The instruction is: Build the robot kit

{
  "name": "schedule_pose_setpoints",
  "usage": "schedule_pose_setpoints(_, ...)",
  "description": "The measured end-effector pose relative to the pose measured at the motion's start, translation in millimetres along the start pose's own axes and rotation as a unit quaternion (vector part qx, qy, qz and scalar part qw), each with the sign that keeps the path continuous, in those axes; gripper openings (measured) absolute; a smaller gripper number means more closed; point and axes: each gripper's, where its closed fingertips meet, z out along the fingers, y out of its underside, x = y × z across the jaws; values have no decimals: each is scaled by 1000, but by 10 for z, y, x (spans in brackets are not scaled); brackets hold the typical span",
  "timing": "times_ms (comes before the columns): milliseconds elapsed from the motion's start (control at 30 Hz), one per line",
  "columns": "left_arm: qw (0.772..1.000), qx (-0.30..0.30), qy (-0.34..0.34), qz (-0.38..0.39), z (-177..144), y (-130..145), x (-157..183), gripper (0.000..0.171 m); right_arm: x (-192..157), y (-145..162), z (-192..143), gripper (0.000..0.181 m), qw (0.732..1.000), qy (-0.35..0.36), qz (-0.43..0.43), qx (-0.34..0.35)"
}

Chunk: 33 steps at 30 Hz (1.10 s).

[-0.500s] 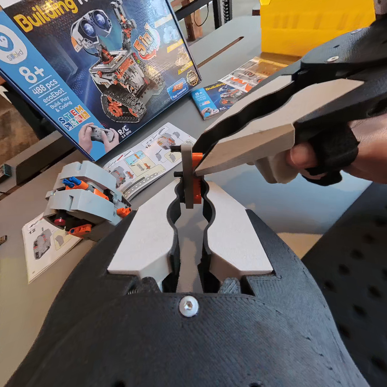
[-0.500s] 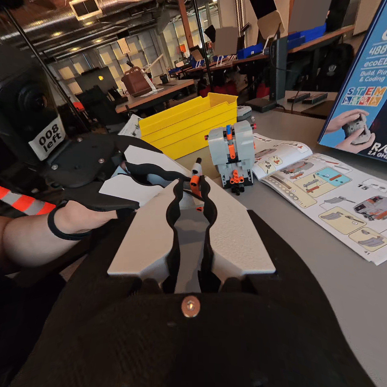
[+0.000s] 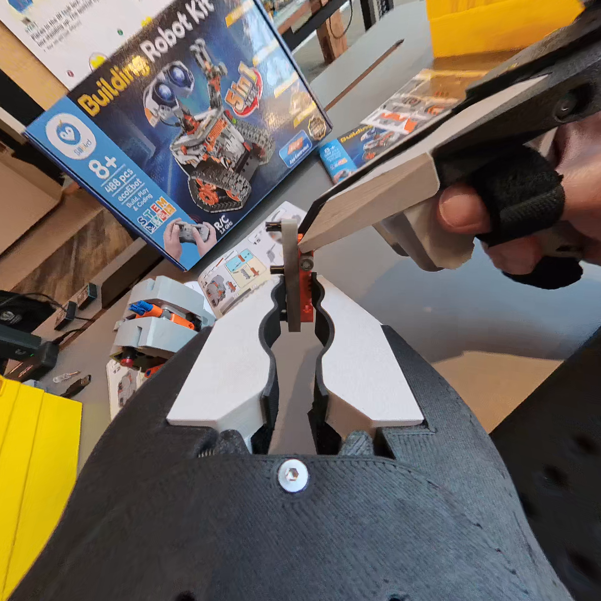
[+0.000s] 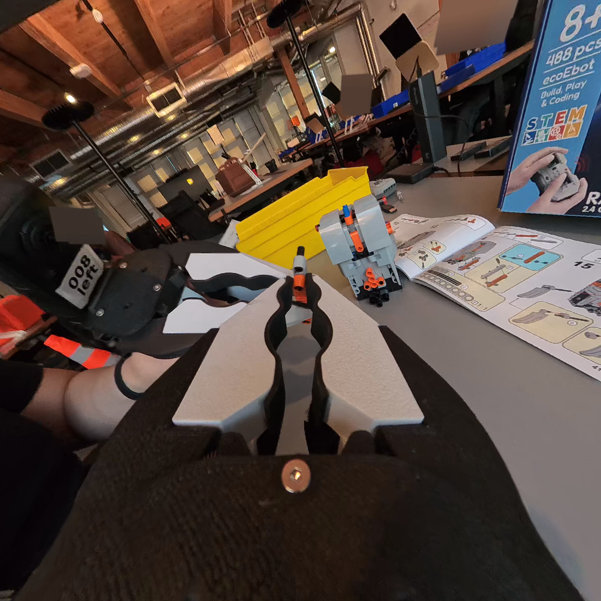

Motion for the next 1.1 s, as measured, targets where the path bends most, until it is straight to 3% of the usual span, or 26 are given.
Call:
schedule_pose_setpoints(67, 1000, 23, 17, -12, -43, -58, 20, 14, 11, -29, -33, 7, 999, -14, 31, 12)
schedule_pose_setpoints(133, 998, 41, 38, -35, -121, -96, 31, 29, 67, -93, -91, 7, 996, -22, 72, 40)
schedule_pose_setpoints(267, 981, 91, 87, -145, -378, -127, -52, 35, 136, -222, -232, 7, 977, -75, 174, 94)
schedule_pose_setpoints(467, 906, 112, 231, -337, -484, -9, -84, 29, 19, -316, -264, 6, 923, -197, 301, 137)
schedule_pose_setpoints(600, 858, 150, 296, -391, -517, -163, -15, 23, -55, -324, -255, 6, 916, -221, 304, 138)
schedule_pose_setpoints(767, 849, 164, 314, -391, -460, -270, 15, 11, -64, -323, -264, 6, 916, -225, 300, 141)
schedule_pose_setpoints(967, 810, 181, 348, -436, -458, -302, -113, 5, -74, -214, -209, 6, 926, -216, 288, 110)
schedule_pose_setpoints(1033, 821, 164, 352, -418, -460, -257, -138, 5, -60, -118, -181, 6, 935, -202, 279, 82)
schedule_pose_setpoints(1100, 847, 131, 352, -377, -455, -196, -135, 6, -30, -10, -159, 7, 954, -168, 242, 48)
